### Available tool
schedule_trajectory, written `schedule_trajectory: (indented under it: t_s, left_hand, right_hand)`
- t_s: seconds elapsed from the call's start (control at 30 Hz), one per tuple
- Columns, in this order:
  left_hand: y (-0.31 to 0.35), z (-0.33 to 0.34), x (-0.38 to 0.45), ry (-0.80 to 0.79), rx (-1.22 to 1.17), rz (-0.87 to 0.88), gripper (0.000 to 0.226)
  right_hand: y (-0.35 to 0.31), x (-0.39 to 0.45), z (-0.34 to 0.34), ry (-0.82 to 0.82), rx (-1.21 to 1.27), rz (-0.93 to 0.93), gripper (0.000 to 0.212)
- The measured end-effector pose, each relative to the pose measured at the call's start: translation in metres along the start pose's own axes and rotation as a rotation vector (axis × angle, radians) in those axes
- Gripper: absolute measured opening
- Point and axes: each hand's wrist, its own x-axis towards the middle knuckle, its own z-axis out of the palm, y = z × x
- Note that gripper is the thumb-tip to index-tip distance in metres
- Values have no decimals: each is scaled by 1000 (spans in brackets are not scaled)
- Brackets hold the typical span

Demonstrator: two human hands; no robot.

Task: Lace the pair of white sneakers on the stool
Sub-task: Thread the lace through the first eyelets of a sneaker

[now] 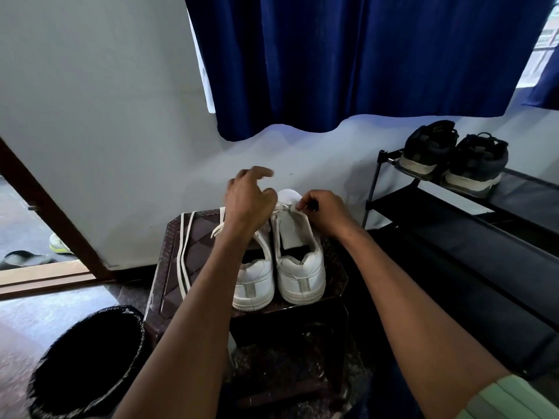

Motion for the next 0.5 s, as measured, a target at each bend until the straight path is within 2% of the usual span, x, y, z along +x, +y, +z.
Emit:
schedule_trajectory:
  t_s: [0.03,0.1,0.2,0.3,0.43,0.5]
  left_hand:
    - [0,3,-2,-60,68,95,52]
    - [-2,11,-5,-151,258,178,40]
    - [-3,18,-7,-115,446,41,27]
    - [-2,18,-6,0,475,-57,45]
    - [-3,17,-6,4,387,-51,35]
    - [-4,14,-5,-3,289,52,34]
  right_hand:
    - [-1,1,2,-9,-41,-6,3]
    - [-2,3,5,-31,-124,-39,8]
    - [0,3,8,-28,-174,-63,8]
    - [-1,2,5,-7,-181,-51,8]
    - [-3,1,6,-27,-222,-14,15]
    - [-1,4,10,-58,-258,-1,21]
